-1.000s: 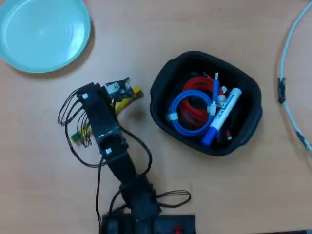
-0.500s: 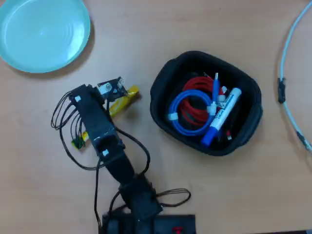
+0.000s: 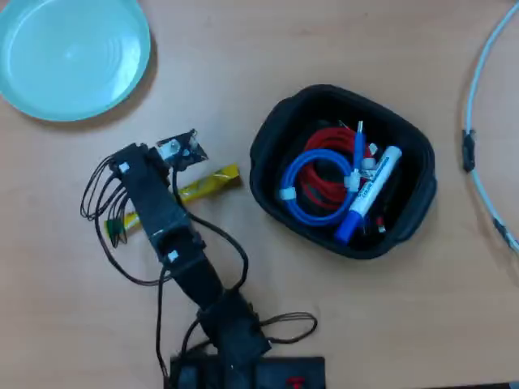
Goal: Pick up the yellow instant coffee stick, then put it in the black bowl
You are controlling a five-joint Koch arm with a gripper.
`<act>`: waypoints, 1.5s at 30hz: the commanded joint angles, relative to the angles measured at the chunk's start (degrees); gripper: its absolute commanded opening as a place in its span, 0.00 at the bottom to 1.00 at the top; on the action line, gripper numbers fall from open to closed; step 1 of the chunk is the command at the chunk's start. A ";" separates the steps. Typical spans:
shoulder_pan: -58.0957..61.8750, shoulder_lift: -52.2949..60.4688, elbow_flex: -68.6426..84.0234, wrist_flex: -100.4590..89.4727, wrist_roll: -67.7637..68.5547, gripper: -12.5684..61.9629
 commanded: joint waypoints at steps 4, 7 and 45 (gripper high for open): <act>-2.55 8.88 -4.39 1.67 -0.97 0.07; -3.60 12.13 -4.48 1.67 -2.90 0.07; 30.94 31.55 -5.71 -8.88 -9.93 0.07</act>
